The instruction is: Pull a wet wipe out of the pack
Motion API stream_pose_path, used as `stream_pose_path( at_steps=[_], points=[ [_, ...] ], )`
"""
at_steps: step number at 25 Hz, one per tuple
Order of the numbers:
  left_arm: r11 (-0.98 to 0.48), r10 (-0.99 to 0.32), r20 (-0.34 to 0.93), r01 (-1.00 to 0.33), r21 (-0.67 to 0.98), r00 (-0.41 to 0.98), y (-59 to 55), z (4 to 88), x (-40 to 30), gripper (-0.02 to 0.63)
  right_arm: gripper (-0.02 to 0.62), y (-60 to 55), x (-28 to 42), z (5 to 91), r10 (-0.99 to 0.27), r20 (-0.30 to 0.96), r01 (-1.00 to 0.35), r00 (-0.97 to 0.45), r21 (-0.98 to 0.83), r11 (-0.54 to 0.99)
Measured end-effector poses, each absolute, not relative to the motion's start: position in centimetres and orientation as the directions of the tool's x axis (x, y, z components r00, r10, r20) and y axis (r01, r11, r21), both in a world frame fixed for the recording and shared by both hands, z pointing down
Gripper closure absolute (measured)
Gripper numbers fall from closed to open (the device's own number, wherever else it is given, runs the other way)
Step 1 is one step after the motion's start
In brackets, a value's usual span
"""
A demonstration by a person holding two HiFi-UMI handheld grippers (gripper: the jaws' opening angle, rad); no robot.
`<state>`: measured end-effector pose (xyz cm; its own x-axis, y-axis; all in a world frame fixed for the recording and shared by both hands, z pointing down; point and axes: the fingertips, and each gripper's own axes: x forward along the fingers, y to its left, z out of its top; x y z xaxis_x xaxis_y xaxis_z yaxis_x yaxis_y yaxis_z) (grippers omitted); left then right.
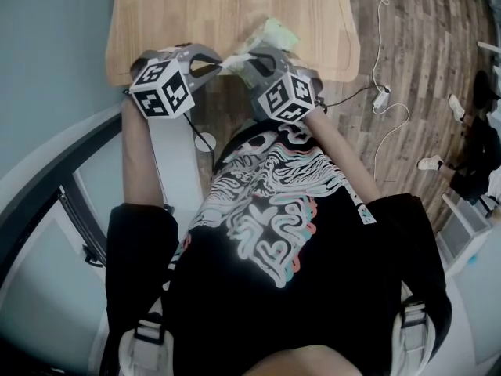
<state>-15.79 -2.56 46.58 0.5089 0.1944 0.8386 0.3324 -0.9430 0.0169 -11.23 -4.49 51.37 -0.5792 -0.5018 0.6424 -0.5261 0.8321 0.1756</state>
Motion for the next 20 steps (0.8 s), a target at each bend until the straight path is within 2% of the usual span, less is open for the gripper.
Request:
stream_pose_path(
  at_steps=[8, 20],
  points=[
    [-0.955, 0.174, 0.837, 0.296, 0.015, 0.519, -3.3, 46.3, -17.0, 0.607, 0.560, -4.5, -11.0, 52.0, -0.499, 0.656, -0.531, -0.567, 0.172, 0.830],
    [-0.987, 0.069, 0.833, 0.159, -0.023, 0.549, -5.1, 46.2, -19.8, 0.606, 0.560, -4.3, -10.4, 52.5, -0.503, 0.674, -0.557, -0.542, 0.160, 0.815]
  ],
)
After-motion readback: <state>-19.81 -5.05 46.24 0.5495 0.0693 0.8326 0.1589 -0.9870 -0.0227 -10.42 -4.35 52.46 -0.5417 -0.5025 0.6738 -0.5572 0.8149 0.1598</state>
